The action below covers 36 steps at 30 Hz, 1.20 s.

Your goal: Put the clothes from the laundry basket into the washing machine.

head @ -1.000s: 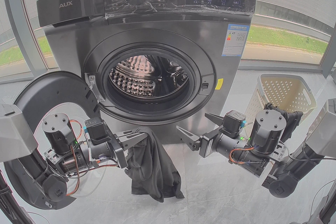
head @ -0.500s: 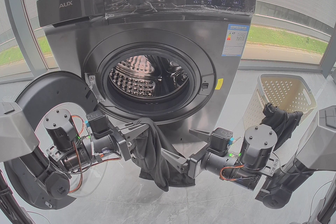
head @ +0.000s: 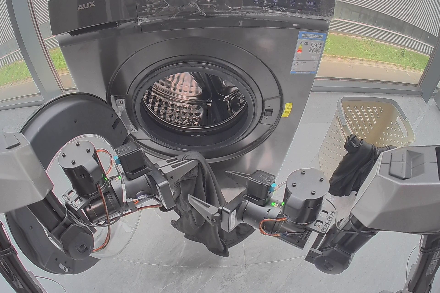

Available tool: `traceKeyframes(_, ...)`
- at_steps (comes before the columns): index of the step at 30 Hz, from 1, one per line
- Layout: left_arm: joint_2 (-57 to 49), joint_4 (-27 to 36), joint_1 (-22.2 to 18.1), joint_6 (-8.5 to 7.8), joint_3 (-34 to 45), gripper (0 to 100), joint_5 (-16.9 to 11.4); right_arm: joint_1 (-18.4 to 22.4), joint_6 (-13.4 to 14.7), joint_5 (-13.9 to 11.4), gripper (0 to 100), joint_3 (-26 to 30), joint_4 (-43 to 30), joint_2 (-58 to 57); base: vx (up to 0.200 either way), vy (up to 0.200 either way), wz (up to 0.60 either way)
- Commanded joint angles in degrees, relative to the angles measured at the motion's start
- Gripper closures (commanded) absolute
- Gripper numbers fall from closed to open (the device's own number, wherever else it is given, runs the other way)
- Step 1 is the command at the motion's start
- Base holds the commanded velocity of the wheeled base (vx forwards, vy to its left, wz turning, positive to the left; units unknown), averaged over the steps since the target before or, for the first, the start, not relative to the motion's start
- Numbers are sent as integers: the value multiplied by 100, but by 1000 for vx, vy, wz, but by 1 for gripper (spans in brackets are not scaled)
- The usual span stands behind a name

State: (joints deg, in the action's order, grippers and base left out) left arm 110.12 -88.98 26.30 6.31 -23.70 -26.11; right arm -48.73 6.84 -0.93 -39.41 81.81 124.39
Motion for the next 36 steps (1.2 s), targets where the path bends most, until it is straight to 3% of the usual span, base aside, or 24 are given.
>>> traceKeyframes(1,10,-5,51,1,14,100,1,-32,2,22,0,-251,10,270,0,0,0)
traceKeyframes(14,1,-14,113,-7,50,100,1,135,19,163,0,-981,45,604,0,0,0)
traceKeyframes(15,1,-14,113,1,50,100,1,135,19,172,100,-981,54,612,0,0,0)
traceKeyframes(28,1,-5,104,-16,129,100,-69,56,28,260,100,-946,72,551,0,0,0)
traceKeyframes(29,1,-14,86,-16,155,0,-87,47,37,268,100,-937,72,542,0,0,0)
traceKeyframes(32,10,-5,86,19,137,0,-96,47,37,268,100,-849,72,445,0,0,0)
traceKeyframes(36,54,-14,51,195,111,0,-69,135,37,268,100,-541,63,120,0,0,0)
